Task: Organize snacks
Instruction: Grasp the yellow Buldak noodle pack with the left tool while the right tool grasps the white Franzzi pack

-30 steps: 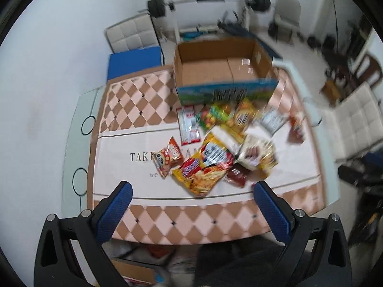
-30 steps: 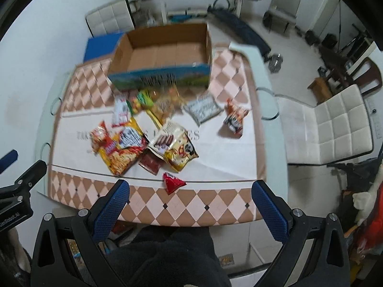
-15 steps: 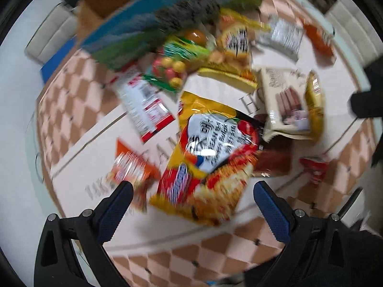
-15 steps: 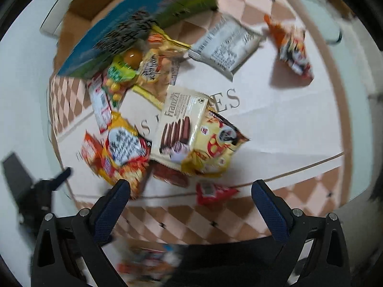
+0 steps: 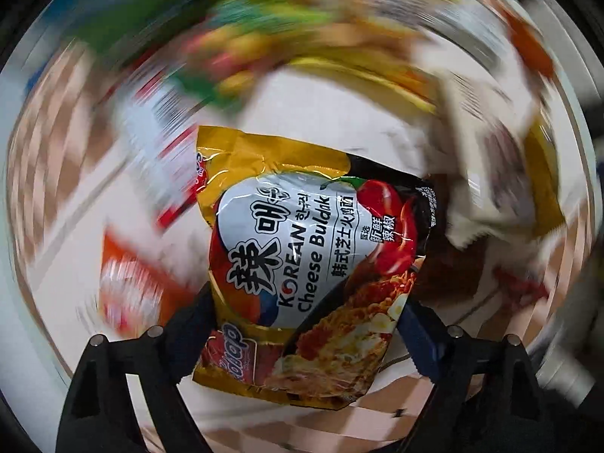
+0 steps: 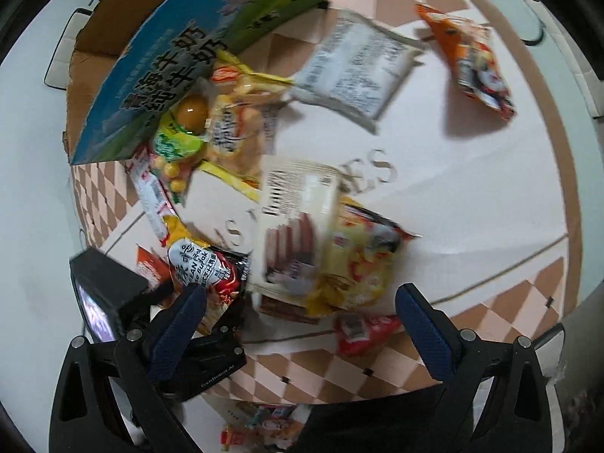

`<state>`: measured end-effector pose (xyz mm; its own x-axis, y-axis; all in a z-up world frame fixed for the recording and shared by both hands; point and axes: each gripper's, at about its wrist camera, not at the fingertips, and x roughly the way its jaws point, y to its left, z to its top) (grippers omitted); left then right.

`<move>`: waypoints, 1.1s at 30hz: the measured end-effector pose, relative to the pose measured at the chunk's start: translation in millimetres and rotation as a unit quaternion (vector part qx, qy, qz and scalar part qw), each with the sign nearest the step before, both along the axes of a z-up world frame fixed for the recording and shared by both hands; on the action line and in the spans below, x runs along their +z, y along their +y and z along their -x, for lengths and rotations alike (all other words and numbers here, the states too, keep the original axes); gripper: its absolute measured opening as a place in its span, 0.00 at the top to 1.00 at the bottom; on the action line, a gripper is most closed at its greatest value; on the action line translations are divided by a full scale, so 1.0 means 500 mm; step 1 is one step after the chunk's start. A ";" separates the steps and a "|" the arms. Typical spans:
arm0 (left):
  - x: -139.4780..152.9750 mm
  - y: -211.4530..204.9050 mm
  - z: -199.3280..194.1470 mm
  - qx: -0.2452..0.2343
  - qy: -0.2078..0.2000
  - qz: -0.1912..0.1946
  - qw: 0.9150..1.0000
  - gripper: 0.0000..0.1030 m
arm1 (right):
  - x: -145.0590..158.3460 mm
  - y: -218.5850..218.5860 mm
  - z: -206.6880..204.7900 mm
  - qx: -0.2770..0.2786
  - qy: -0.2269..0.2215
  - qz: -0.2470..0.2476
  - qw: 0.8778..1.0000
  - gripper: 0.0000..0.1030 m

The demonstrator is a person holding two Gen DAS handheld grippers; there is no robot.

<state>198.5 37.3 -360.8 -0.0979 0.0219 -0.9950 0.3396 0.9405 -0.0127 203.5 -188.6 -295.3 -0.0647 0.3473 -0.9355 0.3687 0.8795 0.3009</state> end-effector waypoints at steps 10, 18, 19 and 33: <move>-0.047 0.167 0.018 0.195 0.039 0.018 0.980 0.12 | -0.106 0.088 -0.070 0.032 0.060 0.037 0.997 0.17; -0.099 0.181 0.039 0.200 0.028 0.037 0.979 0.11 | -0.154 0.061 -0.061 0.016 0.098 0.082 0.992 0.17; -0.089 0.180 0.049 0.200 0.027 0.037 0.979 0.11 | -0.161 0.056 -0.057 0.014 0.100 0.080 0.992 0.17; -0.053 0.214 0.130 0.236 0.007 0.029 0.971 0.17 | -0.135 0.079 0.000 0.058 0.047 0.103 0.992 0.39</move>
